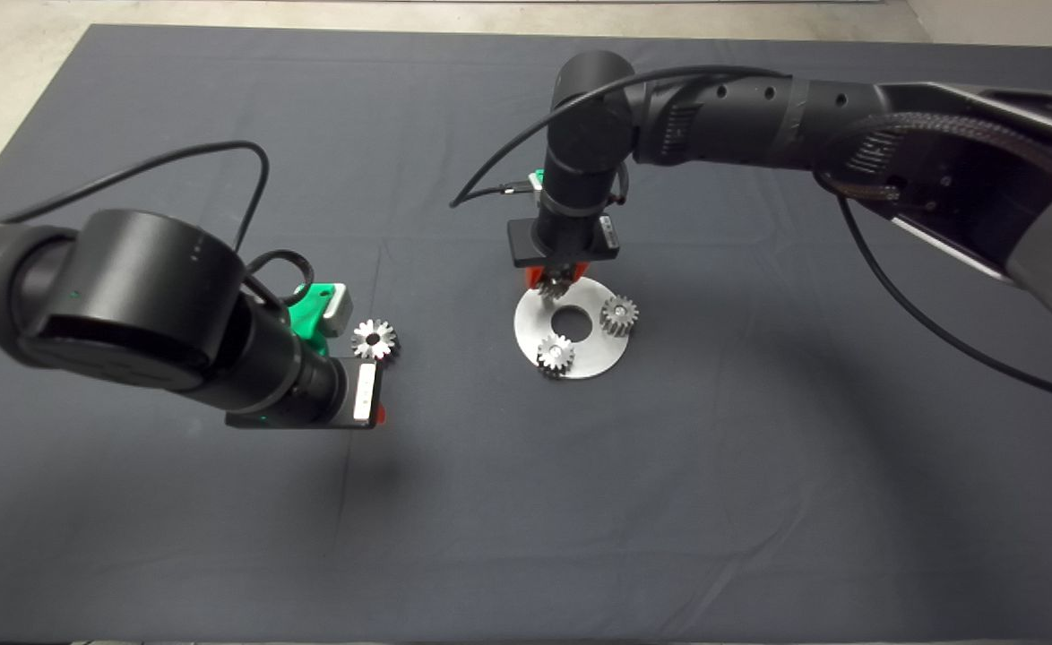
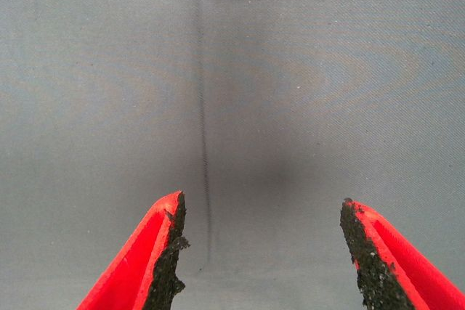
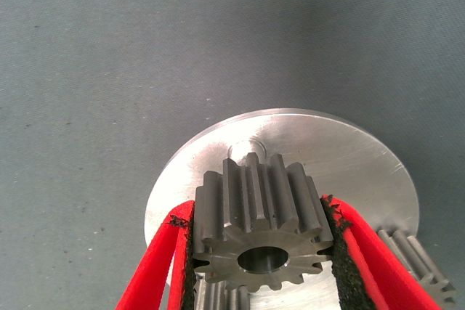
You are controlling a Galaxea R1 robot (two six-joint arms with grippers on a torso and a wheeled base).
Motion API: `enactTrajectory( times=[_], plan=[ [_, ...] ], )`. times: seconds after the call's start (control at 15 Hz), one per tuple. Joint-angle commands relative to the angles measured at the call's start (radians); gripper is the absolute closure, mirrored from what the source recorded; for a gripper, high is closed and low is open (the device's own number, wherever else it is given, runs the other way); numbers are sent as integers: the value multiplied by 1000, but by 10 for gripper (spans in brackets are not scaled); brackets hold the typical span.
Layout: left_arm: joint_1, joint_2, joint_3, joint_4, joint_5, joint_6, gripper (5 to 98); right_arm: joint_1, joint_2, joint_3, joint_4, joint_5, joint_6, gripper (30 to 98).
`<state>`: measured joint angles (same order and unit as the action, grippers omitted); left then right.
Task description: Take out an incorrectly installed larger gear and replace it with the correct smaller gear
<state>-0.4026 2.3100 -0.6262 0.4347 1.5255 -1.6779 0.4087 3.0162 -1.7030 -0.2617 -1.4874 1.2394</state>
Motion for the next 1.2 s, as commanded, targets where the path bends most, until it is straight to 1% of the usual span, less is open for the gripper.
enactTrajectory(
  times=[0.0,0.87,1.13],
  plan=[
    [-16,0,4,10,85,1,499,10,-9,-6,6,-37,6,907],
    [-16,-2,5,10,85,1,499,2,-9,10,10,-39,8,901],
    [-16,-2,8,10,85,1,499,1,-10,18,91,-34,8,906]
  ],
)
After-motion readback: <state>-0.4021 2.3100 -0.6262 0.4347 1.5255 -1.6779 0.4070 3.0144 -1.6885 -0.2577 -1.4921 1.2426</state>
